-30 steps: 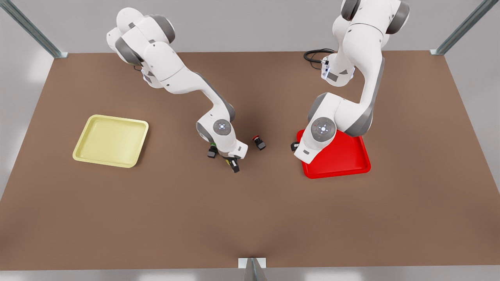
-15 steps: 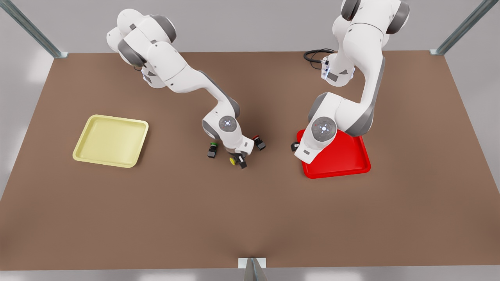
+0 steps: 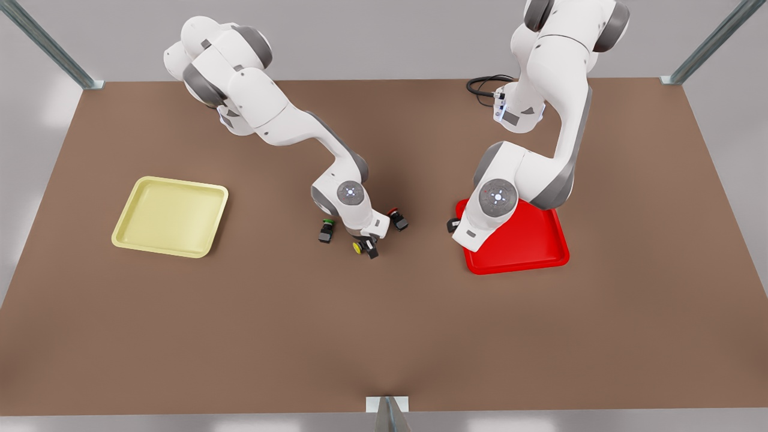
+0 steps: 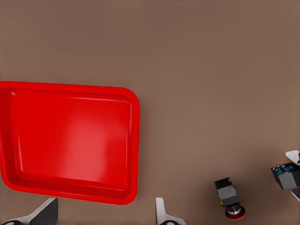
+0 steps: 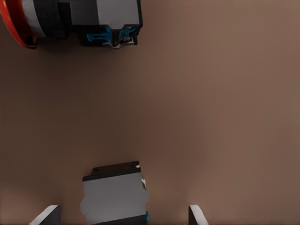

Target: Place the switches on the corresponding trays according to their colors

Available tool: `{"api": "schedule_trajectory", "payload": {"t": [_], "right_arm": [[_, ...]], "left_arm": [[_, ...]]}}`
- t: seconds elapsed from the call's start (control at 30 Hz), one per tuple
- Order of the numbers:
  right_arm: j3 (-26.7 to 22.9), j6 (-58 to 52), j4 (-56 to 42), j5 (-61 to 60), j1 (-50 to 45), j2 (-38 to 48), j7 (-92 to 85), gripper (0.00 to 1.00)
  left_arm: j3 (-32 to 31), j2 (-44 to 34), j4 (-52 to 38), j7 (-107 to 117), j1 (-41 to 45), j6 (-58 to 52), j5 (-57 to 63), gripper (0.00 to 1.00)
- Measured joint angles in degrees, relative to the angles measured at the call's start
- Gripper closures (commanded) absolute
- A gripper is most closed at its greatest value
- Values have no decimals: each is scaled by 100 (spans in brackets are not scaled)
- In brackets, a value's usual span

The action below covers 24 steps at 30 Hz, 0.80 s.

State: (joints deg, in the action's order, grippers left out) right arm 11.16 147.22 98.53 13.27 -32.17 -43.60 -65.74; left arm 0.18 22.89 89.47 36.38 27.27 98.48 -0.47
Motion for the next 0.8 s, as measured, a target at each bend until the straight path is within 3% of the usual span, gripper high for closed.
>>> {"api": "schedule_trajectory", "payload": {"t": [0.07,0.17,0.8], "right_arm": [[0,0,13,0,4,0,0,20],[9,0,9,0,10,26,0,26],[53,0,0,1,44,27,-21,52]], "left_arm": [[0,-3,0,0,-3,-4,0,0],[0,-3,0,0,-2,-4,-1,0],[0,5,9,9,7,-25,-7,0]]}}
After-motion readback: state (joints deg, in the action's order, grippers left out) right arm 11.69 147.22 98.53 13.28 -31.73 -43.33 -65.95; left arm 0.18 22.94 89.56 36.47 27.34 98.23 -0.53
